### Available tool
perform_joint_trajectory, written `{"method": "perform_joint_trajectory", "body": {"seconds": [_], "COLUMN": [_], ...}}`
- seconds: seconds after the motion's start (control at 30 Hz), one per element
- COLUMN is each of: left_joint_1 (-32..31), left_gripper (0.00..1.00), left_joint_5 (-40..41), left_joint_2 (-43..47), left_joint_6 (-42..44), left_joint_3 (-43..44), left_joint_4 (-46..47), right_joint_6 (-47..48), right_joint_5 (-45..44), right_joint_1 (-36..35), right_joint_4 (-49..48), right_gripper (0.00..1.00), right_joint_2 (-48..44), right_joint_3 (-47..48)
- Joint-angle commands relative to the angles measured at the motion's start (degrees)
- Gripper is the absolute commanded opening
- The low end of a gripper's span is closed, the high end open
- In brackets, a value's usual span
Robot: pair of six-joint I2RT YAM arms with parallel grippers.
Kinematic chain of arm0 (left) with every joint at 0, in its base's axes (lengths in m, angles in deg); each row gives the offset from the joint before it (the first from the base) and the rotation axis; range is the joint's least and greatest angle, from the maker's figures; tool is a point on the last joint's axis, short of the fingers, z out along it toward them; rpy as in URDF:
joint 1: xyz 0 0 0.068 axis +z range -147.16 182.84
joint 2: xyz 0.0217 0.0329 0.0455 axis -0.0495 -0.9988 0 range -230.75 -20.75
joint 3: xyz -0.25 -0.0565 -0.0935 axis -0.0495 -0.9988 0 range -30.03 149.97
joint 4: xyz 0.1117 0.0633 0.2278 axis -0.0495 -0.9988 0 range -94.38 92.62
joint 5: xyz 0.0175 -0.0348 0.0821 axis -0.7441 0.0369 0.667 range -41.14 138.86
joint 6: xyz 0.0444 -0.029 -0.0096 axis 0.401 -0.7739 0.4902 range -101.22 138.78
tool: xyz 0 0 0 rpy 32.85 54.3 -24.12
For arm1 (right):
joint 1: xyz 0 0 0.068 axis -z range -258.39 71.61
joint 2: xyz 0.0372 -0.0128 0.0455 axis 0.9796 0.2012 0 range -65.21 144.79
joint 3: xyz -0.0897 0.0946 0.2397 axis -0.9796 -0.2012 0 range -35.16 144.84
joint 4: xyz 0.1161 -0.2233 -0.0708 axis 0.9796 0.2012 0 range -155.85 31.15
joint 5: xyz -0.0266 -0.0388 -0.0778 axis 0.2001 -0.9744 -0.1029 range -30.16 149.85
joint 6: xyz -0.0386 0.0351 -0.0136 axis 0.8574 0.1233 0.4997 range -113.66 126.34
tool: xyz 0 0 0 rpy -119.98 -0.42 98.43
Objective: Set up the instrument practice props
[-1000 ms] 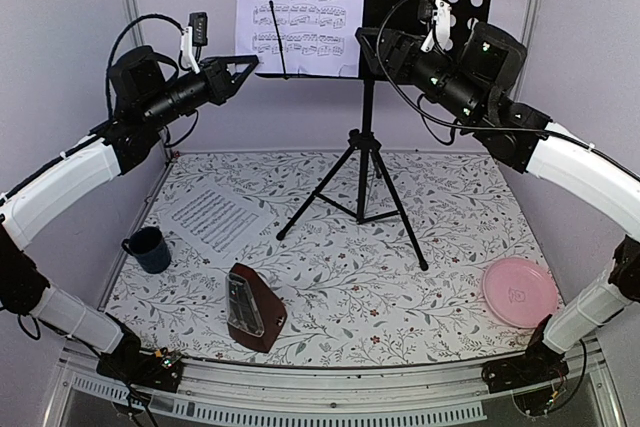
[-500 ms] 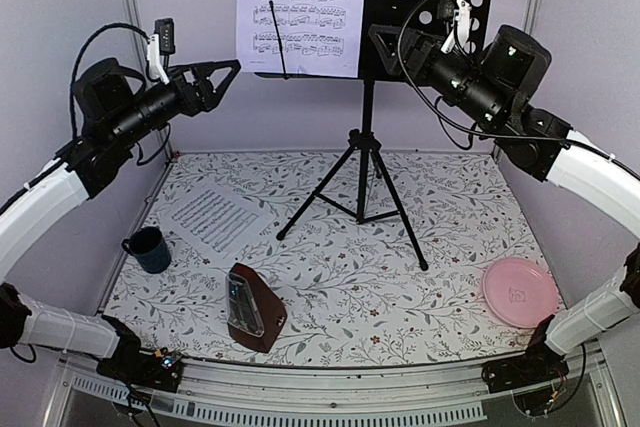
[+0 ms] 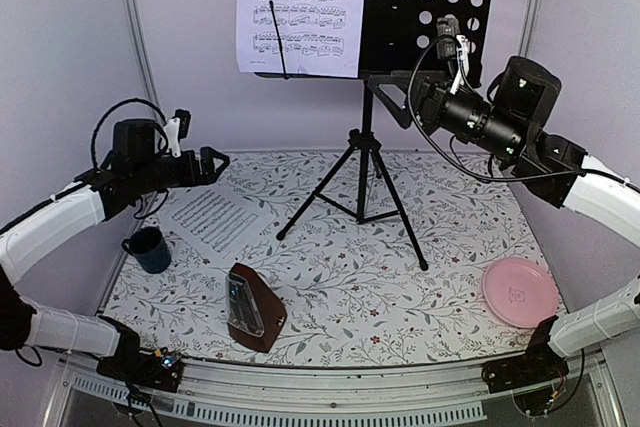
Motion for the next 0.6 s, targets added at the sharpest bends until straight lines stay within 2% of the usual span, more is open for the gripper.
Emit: {"method": "perform_joint_trajectory", "body": {"seconds": [0.0, 0.13, 0.2, 0.4, 0.57], "left_joint_1": [8.4, 19.1, 22.4, 24.1, 24.4], "left_gripper": [0.99, 0.99, 0.99, 0.99, 0.99], "left_joint_5": [-3.9, -11.3, -11.3, 5.8, 12.2], "left_joint_2": [-4.6, -9.2, -11.0, -23.8, -31.2], "left_joint_6": [-0.5, -6.7, -9.4, -10.8, -14.3], "left_joint_3": [-1.0, -3.0, -3.1, 11.3, 15.7], "left_joint_4": [-2.7, 2.2, 3.7, -11.0, -15.4], "right_joint_6": [-2.1, -3.2, -3.3, -3.5, -3.8], "right_joint_5": [4.0, 3.1, 2.8, 1.8, 1.7], "right_joint_1": [0.0, -0.3, -0.5, -0.4, -0.4], "right_joint_4": [1.4, 1.3, 1.3, 0.3, -0.7], "right_gripper": [0.81, 0.80, 0.80, 0.80, 0.80], "right_joint_2": [-2.5, -2.6, -2.5, -2.4, -2.2], "right_joint_3": [-4.3, -8.5, -9.6, -11.6, -12.3]}}
